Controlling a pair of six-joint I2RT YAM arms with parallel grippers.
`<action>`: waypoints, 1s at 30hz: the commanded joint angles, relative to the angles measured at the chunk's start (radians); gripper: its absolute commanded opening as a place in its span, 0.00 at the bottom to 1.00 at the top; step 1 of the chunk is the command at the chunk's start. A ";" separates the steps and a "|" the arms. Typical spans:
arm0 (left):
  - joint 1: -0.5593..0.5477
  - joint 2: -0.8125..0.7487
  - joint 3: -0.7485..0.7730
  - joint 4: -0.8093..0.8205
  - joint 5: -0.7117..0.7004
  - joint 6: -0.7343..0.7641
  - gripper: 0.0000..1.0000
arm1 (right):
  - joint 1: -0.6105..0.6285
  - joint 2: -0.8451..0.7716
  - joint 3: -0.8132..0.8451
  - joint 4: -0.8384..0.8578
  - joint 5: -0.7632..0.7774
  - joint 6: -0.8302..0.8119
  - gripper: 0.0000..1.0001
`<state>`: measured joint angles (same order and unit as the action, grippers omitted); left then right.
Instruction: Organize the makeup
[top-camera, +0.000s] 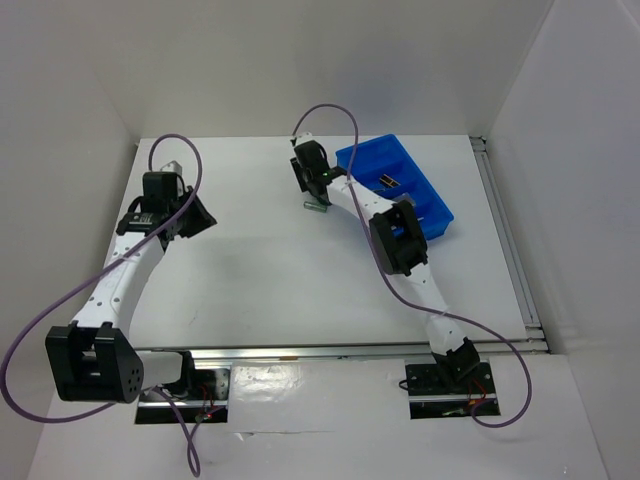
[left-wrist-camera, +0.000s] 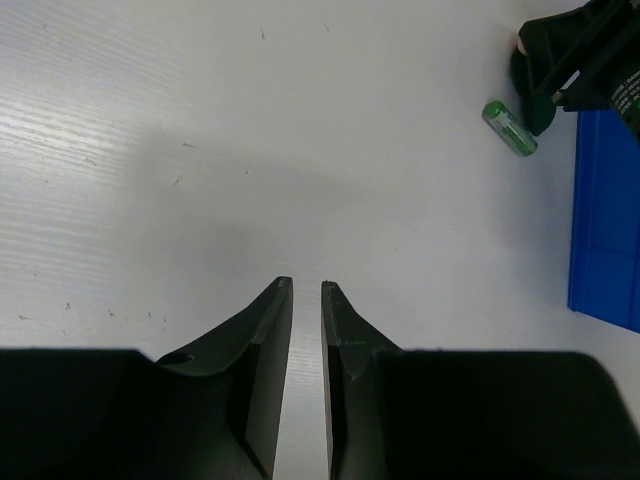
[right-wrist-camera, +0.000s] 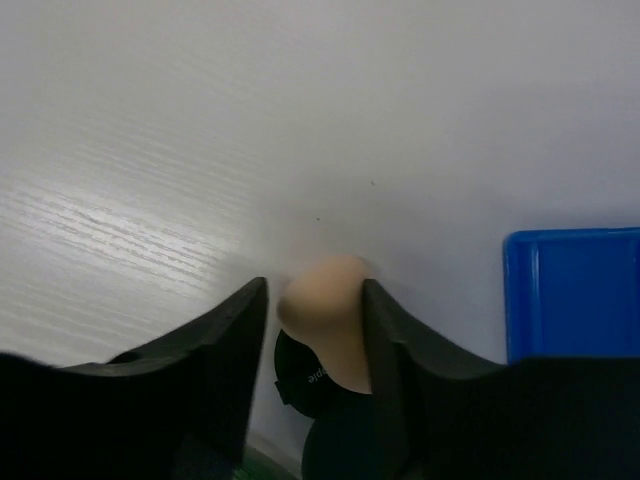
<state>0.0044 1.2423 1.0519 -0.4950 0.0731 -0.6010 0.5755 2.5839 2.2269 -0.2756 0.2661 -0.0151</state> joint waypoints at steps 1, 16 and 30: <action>0.006 0.003 0.013 0.024 0.025 0.026 0.31 | 0.018 -0.026 -0.007 0.022 -0.002 0.004 0.44; -0.138 0.173 0.034 0.079 0.152 0.058 0.60 | -0.089 -0.289 -0.130 0.131 -0.174 0.214 0.05; -0.265 0.353 0.197 0.042 0.134 0.069 0.89 | -0.281 -0.252 -0.056 0.021 -0.126 0.285 0.04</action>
<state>-0.2543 1.5829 1.2179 -0.4427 0.2081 -0.5507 0.2943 2.3383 2.1304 -0.2485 0.1284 0.2504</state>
